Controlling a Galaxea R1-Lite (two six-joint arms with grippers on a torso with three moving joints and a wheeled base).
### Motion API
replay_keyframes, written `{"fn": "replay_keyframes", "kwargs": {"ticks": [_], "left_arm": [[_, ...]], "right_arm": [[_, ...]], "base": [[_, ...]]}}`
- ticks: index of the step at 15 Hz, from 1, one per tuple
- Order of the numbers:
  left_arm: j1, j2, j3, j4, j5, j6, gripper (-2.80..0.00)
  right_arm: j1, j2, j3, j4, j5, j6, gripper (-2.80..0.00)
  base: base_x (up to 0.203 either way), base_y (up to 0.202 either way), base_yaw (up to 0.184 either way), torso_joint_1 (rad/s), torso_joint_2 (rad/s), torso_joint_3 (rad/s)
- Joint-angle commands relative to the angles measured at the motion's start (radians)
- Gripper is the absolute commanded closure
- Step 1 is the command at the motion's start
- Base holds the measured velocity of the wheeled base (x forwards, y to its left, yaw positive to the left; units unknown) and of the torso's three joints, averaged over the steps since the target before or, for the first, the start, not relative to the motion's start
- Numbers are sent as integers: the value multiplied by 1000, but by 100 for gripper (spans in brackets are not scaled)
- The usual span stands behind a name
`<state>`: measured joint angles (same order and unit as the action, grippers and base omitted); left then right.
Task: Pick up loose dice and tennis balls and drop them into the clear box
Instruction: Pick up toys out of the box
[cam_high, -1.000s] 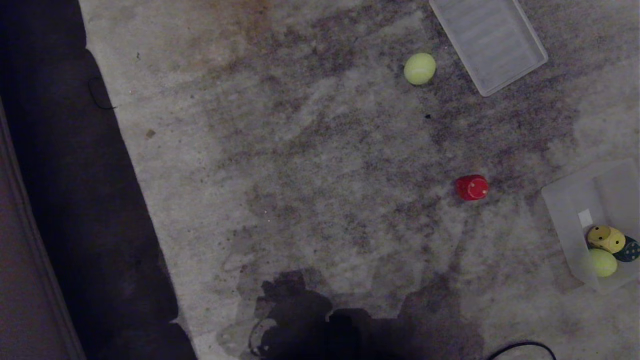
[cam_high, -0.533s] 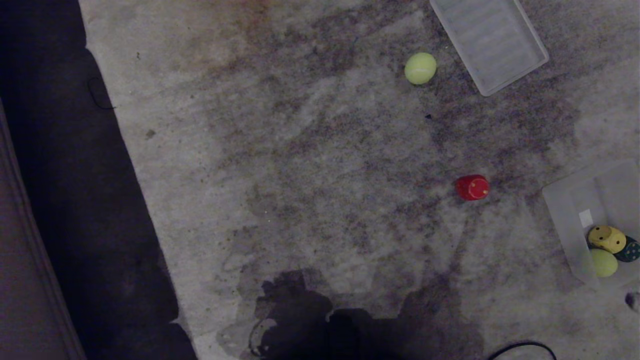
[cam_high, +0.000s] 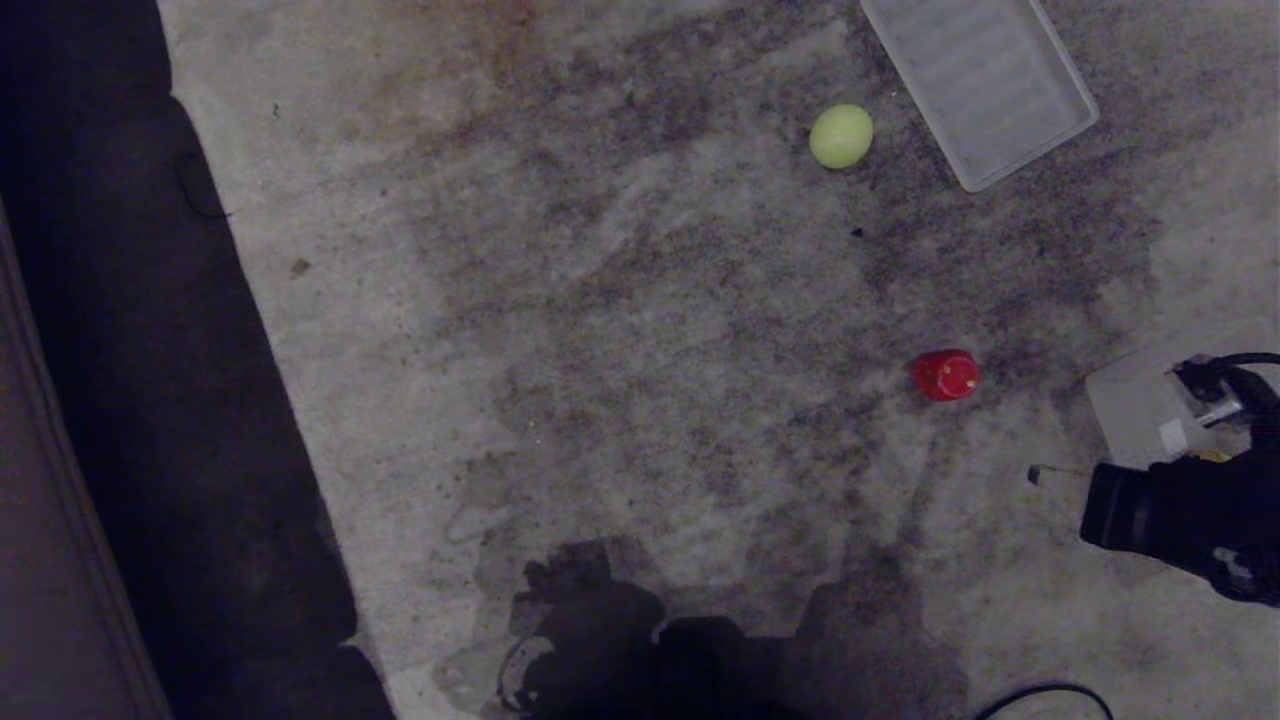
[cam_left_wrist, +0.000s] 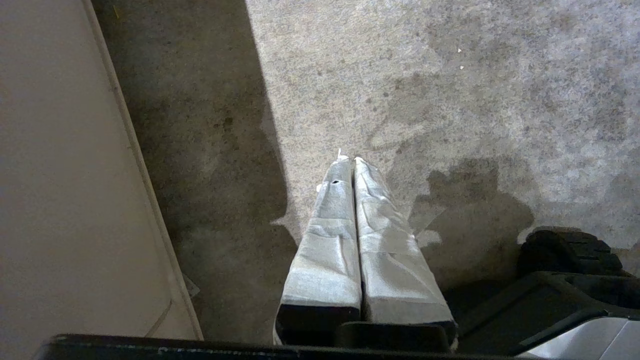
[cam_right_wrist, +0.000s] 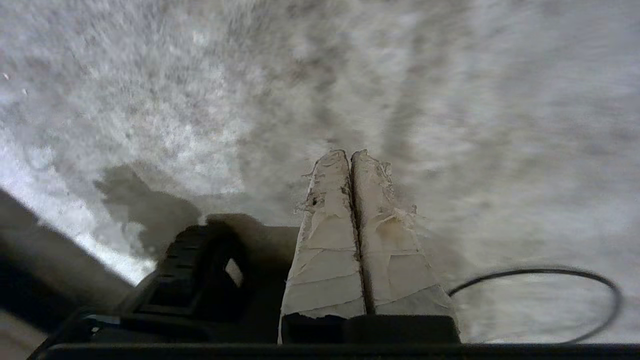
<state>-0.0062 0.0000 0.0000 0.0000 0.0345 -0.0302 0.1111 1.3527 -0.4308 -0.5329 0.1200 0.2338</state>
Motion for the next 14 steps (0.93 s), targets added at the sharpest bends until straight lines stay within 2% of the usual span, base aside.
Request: {"fn": "replay_keyframes", "kwargs": {"ticks": [1, 2, 3, 4, 5, 8, 12, 14], "left_arm": [[0, 2, 2, 0, 1, 0, 0], [0, 2, 2, 0, 1, 0, 0], [0, 2, 2, 0, 1, 0, 0], [0, 2, 2, 0, 1, 0, 0], [0, 2, 2, 0, 1, 1, 0], [0, 2, 2, 0, 1, 0, 0], [0, 2, 2, 0, 1, 0, 0], [0, 2, 2, 0, 1, 0, 0]], "right_arm": [[2, 141, -54, -50, 22, 1, 0], [-2, 168, -87, -59, 23, -4, 0], [-19, 178, -106, -61, 25, -11, -44], [-31, 184, -116, -58, 27, -33, -280], [-36, 201, -117, -58, 26, -65, -280], [-76, 265, -125, -60, 22, -229, -280], [-80, 368, -186, -92, 24, -253, -280], [-82, 422, -206, -164, 25, -251, -280]], "base": [[0, 0, 0, 0, 0, 0], [0, 0, 0, 0, 0, 0], [0, 0, 0, 0, 0, 0], [0, 0, 0, 0, 0, 0], [0, 0, 0, 0, 0, 0], [0, 0, 0, 0, 0, 0], [0, 0, 0, 0, 0, 0], [0, 0, 0, 0, 0, 0]]}}
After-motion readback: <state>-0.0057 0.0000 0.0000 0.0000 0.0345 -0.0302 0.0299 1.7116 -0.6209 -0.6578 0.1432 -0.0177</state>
